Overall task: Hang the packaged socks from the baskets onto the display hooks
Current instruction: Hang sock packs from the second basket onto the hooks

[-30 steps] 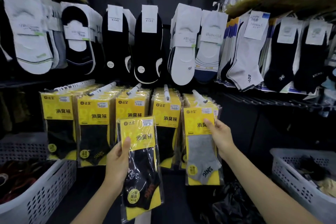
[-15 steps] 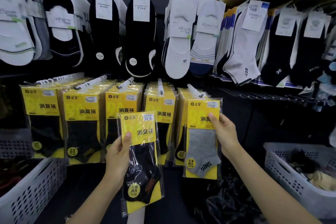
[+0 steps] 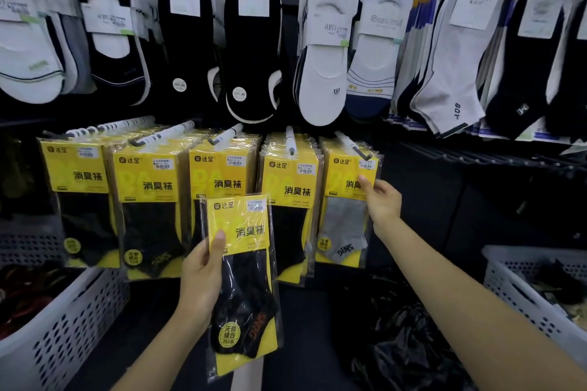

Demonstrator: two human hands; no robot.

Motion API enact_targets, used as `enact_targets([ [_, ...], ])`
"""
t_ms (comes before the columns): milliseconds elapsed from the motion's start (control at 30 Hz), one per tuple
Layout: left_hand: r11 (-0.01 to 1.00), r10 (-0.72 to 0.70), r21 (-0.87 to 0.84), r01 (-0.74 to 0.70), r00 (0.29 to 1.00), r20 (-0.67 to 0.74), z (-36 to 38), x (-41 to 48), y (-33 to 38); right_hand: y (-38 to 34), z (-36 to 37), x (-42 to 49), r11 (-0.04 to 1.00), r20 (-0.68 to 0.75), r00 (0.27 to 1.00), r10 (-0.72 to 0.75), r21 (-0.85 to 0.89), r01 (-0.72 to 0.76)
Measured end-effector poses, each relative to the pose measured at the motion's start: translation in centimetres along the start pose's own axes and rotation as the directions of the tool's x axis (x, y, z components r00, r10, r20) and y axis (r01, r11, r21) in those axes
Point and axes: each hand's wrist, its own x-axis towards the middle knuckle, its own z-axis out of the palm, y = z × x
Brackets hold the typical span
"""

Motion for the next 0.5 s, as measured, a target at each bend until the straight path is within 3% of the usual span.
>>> enact_targets([
  [133, 1.0, -0.011, 0.006, 0.011, 1.0, -0.012, -0.4, 0.1, -0.8, 1.0, 0.3, 0.4, 0.995, -0.137, 0.985, 0.101, 0.031, -0.097],
  [267, 0.999, -0.041, 0.017, 0.041, 0.999, -0.009, -1.5, -0.7, -1.7, 2.4, -1.1, -2.4, 0.99, -0.186, 0.972, 0.14, 0.039, -0.135],
  [500, 0.976, -0.165, 0.137, 0.17, 0.985, -0.048, -6.5, -5.3, -3.4, 7.3, -2.2, -14.2, 0.97, 0.04, 0.97, 0.239, -0.051, -0.237],
])
